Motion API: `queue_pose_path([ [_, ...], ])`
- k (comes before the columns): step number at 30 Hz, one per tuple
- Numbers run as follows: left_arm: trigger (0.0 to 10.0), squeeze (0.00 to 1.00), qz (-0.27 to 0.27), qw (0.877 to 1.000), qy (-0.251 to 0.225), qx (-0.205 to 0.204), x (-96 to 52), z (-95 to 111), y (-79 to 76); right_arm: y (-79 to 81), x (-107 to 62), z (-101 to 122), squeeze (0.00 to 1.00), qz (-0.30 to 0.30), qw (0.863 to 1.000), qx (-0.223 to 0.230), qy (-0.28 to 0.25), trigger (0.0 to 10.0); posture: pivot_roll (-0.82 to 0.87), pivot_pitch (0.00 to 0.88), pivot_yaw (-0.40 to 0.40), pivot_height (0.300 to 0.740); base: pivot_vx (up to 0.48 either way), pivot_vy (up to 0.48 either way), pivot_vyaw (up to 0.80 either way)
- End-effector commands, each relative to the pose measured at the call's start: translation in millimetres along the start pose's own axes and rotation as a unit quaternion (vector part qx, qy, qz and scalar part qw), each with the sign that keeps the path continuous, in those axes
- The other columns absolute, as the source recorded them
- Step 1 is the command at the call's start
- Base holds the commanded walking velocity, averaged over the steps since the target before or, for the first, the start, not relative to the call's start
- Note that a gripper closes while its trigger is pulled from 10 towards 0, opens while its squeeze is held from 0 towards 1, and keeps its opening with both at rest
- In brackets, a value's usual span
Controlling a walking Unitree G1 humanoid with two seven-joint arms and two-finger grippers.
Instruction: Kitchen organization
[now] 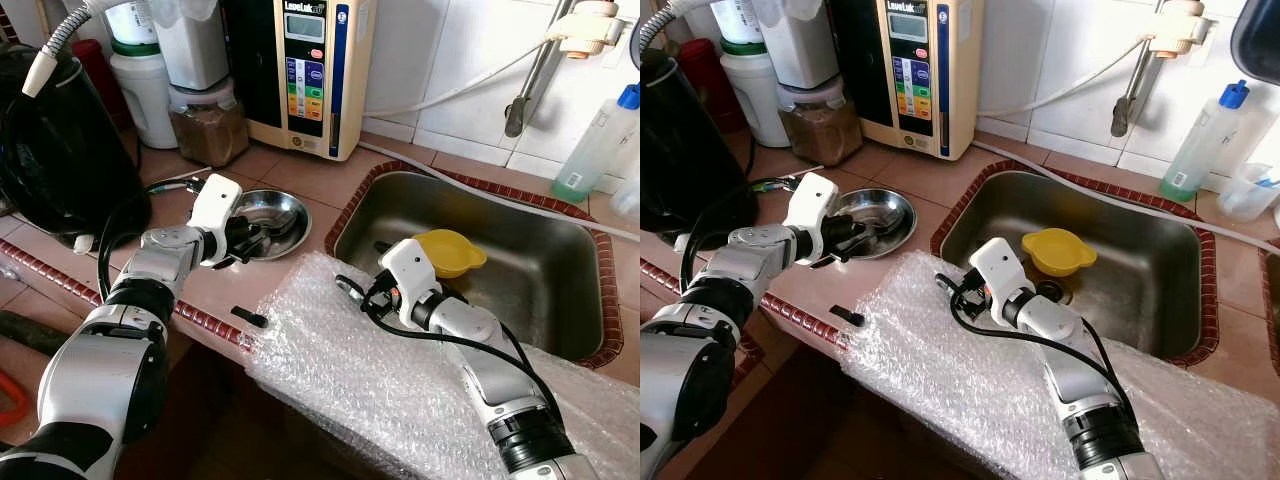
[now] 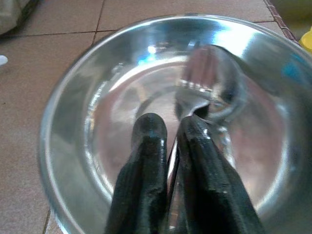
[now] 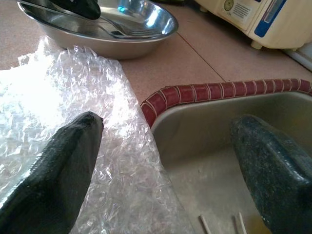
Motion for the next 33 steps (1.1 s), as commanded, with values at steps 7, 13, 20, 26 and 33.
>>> queue_pose_path([
  [7, 0.0, 0.00, 0.020, 1.000, -0.010, 0.005, -0.6, 7, 5.9, -3.6, 1.6, 5, 0.00, 0.001, 1.000, -0.008, -0.001, 10.0, 0.05, 0.000, 0.040, 0.740, 0.000, 0.000, 0.00],
  [13, 0.0, 0.00, 0.039, 0.999, -0.032, -0.010, -1.3, 11, 9.1, -3.9, 1.7, 4, 0.00, 0.001, 1.000, -0.009, 0.000, 10.0, 0.05, 0.000, 0.033, 0.740, 0.000, 0.000, 0.00],
  [20, 0.0, 0.00, 0.078, 0.994, -0.076, -0.016, -2.8, 29, 16.6, -6.1, 2.3, 5, 0.00, 0.000, 1.000, -0.012, 0.001, 10.0, 0.05, 0.000, 0.026, 0.740, 0.000, 0.000, 0.00],
  [26, 0.0, 0.00, 0.094, 0.990, -0.098, -0.025, -3.0, 35, 14.5, -7.3, 2.0, 6, 0.00, 0.000, 1.000, -0.014, 0.002, 10.0, 0.05, 0.000, 0.020, 0.740, 0.000, 0.000, 0.00],
  [33, 0.0, 0.00, 0.164, 0.974, -0.157, -0.021, -17.1, 54, 33.0, -9.3, 1.9, 6, 0.00, -0.001, 1.000, -0.017, 0.004, 10.0, 0.05, 0.000, 0.016, 0.740, 0.000, 0.000, 0.00],
])
Point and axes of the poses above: a point about 5 cm out from each wrist's last joint towards the gripper, its own x axis pointing out of the wrist towards the gripper, its own z axis along the axis of the wrist's last joint, y = z × x, the point moved 6 cm from there along x, pointing out of the wrist towards the gripper, and after that the axes turned 15 degrees about x, right-handed, at the moved point
